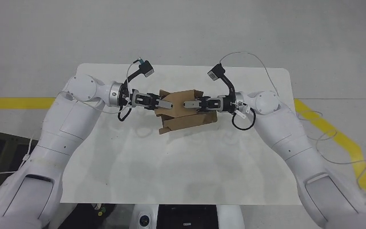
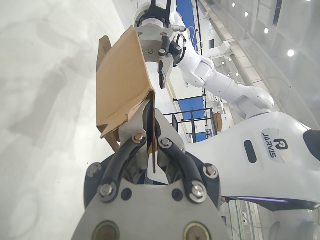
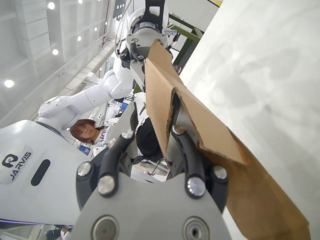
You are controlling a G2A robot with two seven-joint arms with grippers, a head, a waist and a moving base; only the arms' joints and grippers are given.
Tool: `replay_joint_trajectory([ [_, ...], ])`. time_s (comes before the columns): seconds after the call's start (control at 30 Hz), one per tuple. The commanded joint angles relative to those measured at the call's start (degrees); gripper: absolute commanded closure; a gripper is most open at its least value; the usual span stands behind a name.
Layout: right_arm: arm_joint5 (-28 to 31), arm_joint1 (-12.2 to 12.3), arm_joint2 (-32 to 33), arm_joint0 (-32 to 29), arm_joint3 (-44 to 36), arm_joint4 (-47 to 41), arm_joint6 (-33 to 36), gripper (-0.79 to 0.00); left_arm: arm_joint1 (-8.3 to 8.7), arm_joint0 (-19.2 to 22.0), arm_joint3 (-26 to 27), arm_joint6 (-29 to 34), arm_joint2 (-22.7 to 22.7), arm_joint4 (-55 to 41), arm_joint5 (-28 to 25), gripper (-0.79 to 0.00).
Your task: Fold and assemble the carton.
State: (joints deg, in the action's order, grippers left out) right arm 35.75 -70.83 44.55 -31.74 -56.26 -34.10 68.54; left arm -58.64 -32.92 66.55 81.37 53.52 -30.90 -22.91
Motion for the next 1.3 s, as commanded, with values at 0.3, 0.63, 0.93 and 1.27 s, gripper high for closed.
replay_joint_trajectory([
  [0.3, -0.1, -0.1, -0.6, 0.5, 0.5, -0.2, 0.1, -0.006, 0.12, 0.2, -0.1, -0.2, -0.8, -0.2, -0.2, 0.000],
  [0.63, 0.4, 0.2, -0.2, 0.2, 1.1, 0.1, -0.4, 0.000, 0.18, 0.3, -0.4, -0.1, -1.2, -0.9, -0.1, -0.785],
  [0.93, 2.2, 0.4, 0.6, -0.1, 2.1, 2.6, -2.2, 0.000, 0.12, 0.4, -0.4, 1.4, -1.3, -4.1, 1.4, -0.785],
  [1.27, 2.5, 0.1, 1.2, -0.5, 1.7, 6.6, -5.5, 0.000, 0.01, 0.3, -0.2, 4.6, 0.1, -11.5, 4.6, -0.785],
])
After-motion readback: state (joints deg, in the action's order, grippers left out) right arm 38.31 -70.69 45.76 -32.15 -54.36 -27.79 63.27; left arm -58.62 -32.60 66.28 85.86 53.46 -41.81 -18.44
